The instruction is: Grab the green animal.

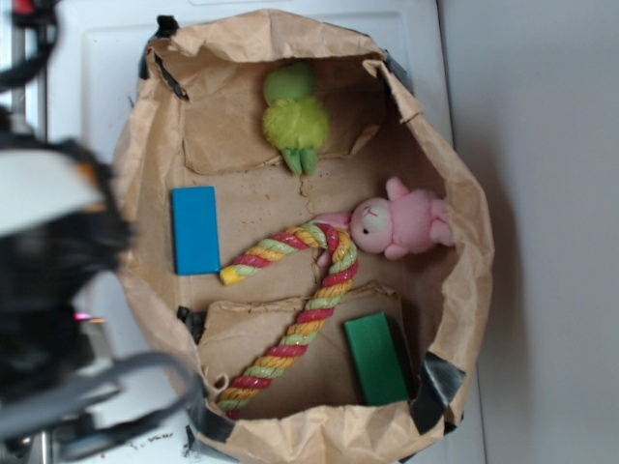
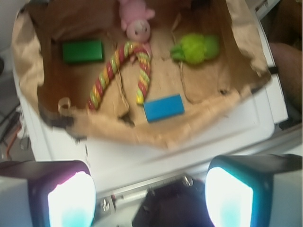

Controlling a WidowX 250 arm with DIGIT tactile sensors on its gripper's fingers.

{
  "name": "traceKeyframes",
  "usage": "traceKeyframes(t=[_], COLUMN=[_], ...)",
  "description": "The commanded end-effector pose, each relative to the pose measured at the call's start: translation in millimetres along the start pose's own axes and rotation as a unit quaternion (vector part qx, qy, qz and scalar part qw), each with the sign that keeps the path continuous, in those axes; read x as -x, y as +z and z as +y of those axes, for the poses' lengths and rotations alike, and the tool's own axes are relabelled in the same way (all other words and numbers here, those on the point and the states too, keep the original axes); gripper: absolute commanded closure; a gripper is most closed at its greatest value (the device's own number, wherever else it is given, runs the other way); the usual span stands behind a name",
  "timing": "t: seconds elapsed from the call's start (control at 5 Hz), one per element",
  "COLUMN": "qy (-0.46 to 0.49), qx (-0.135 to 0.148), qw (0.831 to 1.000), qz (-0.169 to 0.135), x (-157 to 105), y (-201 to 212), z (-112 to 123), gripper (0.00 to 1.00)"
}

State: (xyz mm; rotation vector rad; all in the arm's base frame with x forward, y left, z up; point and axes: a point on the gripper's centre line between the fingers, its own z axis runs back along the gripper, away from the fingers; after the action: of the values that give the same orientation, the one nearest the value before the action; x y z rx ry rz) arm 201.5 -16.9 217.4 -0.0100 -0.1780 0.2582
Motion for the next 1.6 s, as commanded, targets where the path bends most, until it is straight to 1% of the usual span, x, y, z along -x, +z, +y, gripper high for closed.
traceKeyframes(t=[0.0,0.2,0.4,0.6,0.8,1.0,1.2,1.4], qy=[0.175,0.229,0.25,0.28,0.316,0.323,0.305,0.305], qx=[0.027,0.027,0.019,0.003,-0.012,-0.022,-0.031,-0.031], qw=[0.983,0.971,0.967,0.958,0.947,0.944,0.949,0.949], qz=[-0.055,-0.061,-0.056,-0.057,-0.057,-0.06,-0.074,-0.074], x=[-51,-64,-72,-77,-82,-65,-74,-74], y=[-14,-27,-42,-57,-71,-74,-67,-67], z=[1,4,10,21,40,48,51,51], gripper=[0.0,0.0,0.0,0.0,0.0,0.0,0.0,0.0])
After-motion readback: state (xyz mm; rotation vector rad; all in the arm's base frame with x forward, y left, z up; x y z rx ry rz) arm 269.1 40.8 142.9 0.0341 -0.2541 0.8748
